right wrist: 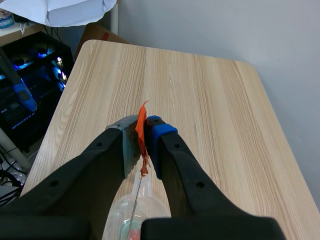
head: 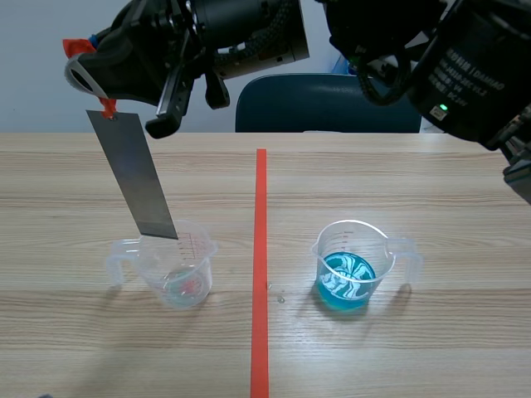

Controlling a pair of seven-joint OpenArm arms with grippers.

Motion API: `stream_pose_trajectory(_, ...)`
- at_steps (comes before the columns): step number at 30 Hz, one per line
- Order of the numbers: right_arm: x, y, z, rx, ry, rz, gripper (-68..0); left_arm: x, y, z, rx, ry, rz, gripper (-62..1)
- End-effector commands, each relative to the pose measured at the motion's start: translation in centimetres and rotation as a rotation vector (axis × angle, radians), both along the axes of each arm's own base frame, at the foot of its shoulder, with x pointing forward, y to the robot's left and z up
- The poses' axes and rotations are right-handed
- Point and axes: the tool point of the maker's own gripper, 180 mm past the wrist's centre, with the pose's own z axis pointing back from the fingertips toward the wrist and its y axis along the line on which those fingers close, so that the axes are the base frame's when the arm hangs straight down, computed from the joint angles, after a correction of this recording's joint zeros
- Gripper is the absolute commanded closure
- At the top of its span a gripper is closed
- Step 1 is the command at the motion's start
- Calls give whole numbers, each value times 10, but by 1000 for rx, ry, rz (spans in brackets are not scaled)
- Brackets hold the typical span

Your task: Do the redox reaction experiment

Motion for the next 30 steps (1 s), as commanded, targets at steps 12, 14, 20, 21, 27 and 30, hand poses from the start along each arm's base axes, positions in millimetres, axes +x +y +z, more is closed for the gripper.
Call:
stream_pose_trajectory(12, -2, 1, 10, 28, -10, 16, -6, 1, -3, 5, -17, -21, 1, -623)
stream_pose_trajectory(14, -3, 1, 8, 27, -5, 16, -6, 1, -3, 5, -17, -21, 1, -623)
stream_pose_trajectory(20, -3, 1, 6, 23, -5, 14, -6, 1, -3, 5, -18, -21, 1, -623)
stream_pose_trajectory(21, -3, 1, 6, 23, -5, 14, -6, 1, -3, 5, -18, -21, 1, -623)
stream_pose_trajectory(27, -3, 1, 6, 23, -5, 14, -6, 1, -3, 5, -18, -21, 1, -623)
stream_pose_trajectory(30, -3, 1, 6, 23, -5, 14, -6, 1, -3, 5, -18, -21, 1, -623)
